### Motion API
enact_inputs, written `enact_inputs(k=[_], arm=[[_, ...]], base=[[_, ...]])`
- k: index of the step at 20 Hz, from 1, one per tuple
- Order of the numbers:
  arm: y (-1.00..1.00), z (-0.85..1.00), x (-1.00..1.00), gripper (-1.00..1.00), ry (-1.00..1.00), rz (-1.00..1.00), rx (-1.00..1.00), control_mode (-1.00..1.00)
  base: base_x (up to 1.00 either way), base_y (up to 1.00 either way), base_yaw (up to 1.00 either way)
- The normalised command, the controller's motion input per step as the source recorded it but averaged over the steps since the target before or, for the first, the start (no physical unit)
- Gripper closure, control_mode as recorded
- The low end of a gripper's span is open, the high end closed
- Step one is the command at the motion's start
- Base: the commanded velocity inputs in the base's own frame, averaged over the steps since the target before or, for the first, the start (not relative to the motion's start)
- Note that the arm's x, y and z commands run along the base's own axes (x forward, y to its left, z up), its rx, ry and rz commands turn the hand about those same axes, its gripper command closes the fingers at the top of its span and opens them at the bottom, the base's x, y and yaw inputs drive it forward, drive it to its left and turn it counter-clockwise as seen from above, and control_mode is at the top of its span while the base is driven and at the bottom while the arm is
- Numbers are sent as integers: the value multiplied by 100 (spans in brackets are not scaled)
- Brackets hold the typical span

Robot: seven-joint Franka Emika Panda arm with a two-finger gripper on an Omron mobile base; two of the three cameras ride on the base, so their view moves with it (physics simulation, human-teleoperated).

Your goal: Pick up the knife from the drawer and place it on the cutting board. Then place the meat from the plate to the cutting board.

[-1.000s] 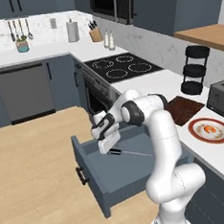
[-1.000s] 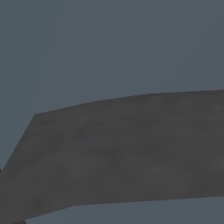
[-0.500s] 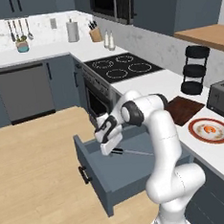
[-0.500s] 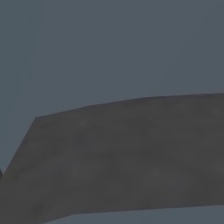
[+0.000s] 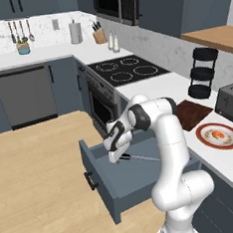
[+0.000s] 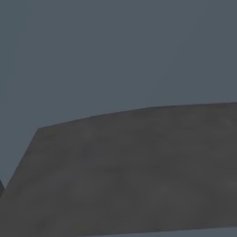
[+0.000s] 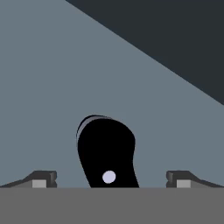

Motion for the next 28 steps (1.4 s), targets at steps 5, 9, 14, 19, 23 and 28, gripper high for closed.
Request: enact_inputs(k=[5,9,14,19,23,28], arm=[[0,-24,-4,100,3,0,0,-100],[-1,-13,-37,100,0,0,0,-100],[13,2,-53,100,0,0,0,-100],[63,84,-36,100,-17,0,3,-100],[49,100,2,100,-37,1,0,-100],[2,100,3,100,-35,7,0,-100]], base=[[0,0,0],[0,0,0],[0,0,0],[0,0,0],[0,0,0],[0,0,0]])
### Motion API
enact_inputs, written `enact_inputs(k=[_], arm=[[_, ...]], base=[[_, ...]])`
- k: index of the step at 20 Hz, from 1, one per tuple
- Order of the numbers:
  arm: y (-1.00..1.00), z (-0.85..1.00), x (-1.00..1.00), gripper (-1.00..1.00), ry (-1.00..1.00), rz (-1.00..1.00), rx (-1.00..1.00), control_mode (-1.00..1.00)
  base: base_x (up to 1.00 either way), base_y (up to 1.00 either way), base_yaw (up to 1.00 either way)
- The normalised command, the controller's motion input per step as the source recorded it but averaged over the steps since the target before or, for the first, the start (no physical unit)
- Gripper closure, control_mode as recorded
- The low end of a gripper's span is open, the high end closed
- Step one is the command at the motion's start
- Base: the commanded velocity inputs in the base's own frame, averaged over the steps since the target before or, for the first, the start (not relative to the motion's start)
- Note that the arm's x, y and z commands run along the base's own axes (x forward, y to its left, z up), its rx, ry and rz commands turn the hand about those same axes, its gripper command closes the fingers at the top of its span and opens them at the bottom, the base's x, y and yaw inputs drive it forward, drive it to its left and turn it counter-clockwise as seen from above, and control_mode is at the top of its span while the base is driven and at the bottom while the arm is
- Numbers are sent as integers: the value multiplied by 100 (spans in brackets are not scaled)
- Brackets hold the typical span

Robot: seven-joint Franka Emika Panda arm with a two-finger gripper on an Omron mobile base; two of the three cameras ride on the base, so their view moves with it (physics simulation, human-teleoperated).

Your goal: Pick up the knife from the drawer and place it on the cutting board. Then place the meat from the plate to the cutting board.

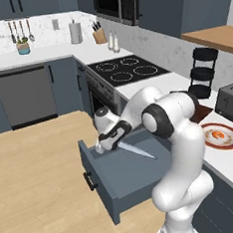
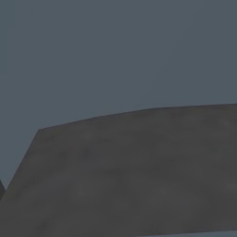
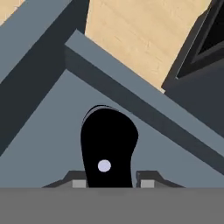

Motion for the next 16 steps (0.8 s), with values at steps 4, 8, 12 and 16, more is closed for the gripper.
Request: enact_inputs(k=[4,8,12,16], arm=[[-20,100,-7,100,-38,18,0,-100],[-53,100,-33,100,-35,26,-6,-100],[-88,82,-2,100,-8,24,-5,-100],[-100,59,0,100,0,29,-6,-100]], base=[[0,0,0],[0,0,0],[0,0,0],[0,0,0]])
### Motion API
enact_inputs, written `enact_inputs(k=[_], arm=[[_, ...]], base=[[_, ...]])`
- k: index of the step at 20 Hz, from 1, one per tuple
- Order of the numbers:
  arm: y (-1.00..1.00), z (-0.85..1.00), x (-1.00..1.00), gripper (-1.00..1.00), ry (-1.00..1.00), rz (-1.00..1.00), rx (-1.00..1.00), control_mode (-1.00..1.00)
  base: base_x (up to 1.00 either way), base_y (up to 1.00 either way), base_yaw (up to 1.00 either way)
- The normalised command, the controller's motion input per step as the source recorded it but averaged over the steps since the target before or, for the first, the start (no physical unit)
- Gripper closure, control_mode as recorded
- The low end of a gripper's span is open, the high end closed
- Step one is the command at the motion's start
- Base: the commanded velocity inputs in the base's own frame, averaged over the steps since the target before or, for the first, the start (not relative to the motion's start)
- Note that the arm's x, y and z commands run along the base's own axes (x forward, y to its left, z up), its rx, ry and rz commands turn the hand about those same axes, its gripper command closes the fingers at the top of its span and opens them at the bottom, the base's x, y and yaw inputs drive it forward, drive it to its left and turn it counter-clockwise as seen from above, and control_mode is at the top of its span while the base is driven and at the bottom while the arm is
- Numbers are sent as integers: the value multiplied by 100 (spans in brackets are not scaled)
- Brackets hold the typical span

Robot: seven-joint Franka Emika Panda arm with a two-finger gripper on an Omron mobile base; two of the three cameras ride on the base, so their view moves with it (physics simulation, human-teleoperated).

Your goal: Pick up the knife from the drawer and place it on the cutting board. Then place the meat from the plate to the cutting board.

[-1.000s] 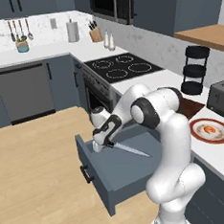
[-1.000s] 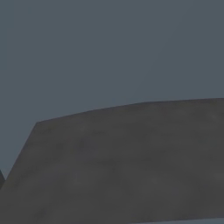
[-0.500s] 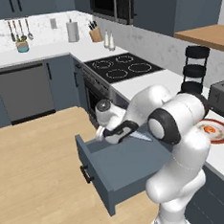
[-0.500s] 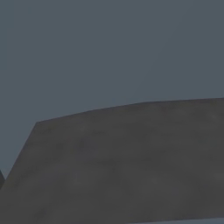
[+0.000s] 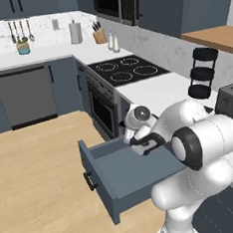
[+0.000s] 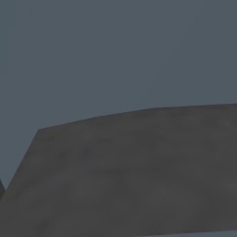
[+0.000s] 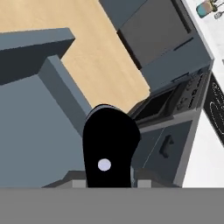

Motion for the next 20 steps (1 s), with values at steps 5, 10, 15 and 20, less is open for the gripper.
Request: enact_inputs(k=[5,10,15,20], arm=[[-90,91,0,100,3,23,-13,-100],[-76,87,0,100,20,12,-25,-100],[-56,62,10,100,43,8,-37,-100],[-16,-12,8,100,21,1,-16,-100]], base=[[0,0,0],[0,0,0],[0,0,0],[0,0,0]])
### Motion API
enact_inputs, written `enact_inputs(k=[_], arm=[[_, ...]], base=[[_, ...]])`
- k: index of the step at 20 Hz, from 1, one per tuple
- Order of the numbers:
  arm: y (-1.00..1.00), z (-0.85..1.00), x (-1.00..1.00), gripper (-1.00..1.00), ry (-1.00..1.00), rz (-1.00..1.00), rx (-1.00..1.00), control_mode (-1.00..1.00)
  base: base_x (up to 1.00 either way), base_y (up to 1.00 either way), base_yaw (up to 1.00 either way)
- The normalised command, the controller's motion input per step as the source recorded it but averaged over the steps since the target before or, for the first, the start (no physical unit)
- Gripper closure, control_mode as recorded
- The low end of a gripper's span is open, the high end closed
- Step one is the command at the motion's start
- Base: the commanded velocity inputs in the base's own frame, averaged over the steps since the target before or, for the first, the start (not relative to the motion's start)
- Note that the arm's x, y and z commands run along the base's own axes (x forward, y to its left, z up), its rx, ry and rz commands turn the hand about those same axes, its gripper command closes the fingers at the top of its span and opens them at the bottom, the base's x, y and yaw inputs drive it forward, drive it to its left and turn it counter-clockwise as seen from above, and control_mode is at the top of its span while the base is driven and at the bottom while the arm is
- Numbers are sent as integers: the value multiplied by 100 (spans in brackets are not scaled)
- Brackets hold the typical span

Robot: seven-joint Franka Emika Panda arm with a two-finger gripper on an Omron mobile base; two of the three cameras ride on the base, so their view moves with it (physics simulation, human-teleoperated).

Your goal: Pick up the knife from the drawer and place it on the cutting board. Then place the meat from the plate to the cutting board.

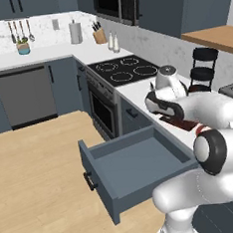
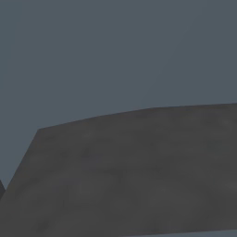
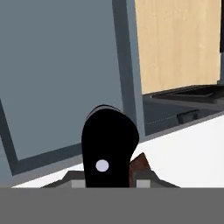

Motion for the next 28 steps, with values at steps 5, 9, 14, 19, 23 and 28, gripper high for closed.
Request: enact_inputs(k=[5,9,14,19,23,28], arm=[[-74,-60,21,100,13,9,0,-100],[-96,-39,19,100,20,15,0,-100],[-20,-11,24,100,2,19,0,-100],[-3,-40,25,100,1,27,-4,-100],[-46,-35,18,100,8,12,-8,-100],[-61,-30,17,100,5,0,-4,-100]], base=[[0,0,0],[0,0,0],[0,0,0],[0,0,0],[0,0,0],[0,0,0]])
